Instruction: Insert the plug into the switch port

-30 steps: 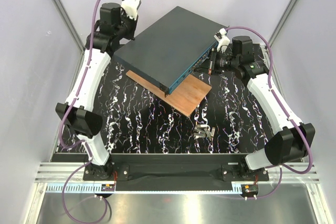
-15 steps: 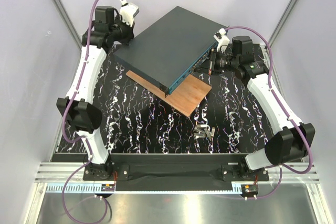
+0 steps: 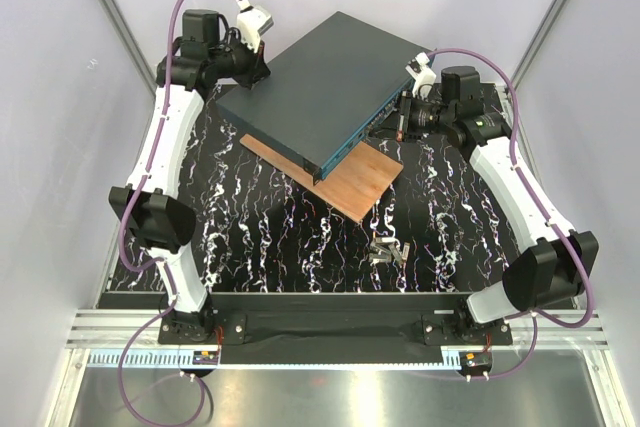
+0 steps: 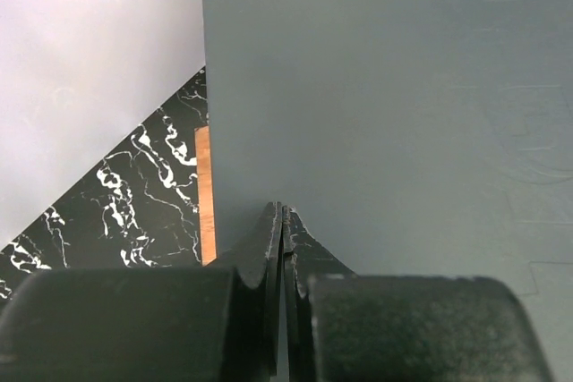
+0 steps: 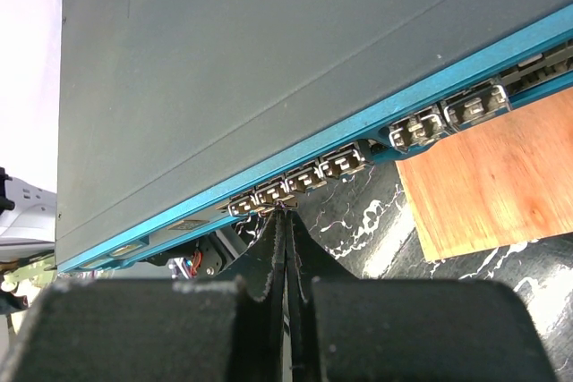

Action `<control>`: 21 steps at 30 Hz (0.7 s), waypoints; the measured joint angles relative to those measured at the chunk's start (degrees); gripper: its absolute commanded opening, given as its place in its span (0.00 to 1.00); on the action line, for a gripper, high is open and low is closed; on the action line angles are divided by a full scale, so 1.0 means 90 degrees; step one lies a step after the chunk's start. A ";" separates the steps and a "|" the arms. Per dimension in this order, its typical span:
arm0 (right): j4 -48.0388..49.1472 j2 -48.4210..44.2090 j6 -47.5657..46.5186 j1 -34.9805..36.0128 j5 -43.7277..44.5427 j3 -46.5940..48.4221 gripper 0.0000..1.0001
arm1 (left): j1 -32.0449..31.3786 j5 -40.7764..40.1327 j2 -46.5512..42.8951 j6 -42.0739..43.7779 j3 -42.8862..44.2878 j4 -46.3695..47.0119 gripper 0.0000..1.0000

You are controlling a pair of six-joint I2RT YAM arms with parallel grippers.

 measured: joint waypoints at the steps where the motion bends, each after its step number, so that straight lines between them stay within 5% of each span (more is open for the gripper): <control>1: -0.0002 0.0002 0.0005 -0.0002 -0.0002 0.0000 0.00 | 0.0000 0.0022 0.0000 0.0002 0.0000 -0.0002 0.02; 5: -0.0015 0.0002 -0.0015 -0.0007 -0.0019 0.0000 0.00 | 0.0000 0.0046 0.0000 0.0000 0.0000 -0.0010 0.06; 8: -0.0039 -0.0032 -0.0194 -0.0022 -0.0022 -0.0005 0.06 | 0.0002 0.0044 -0.0002 -0.0034 0.0000 0.0019 0.20; 15: -0.0189 -0.0707 -0.1134 -0.0389 0.0032 -0.0622 0.54 | 0.0172 0.0027 -0.0469 -0.0862 -0.0420 0.0500 0.70; 21: -0.1124 -0.1970 -0.2397 -0.1132 0.0197 -0.1100 0.58 | 0.0323 -0.0015 -0.1843 -0.1452 -0.0928 0.1076 0.78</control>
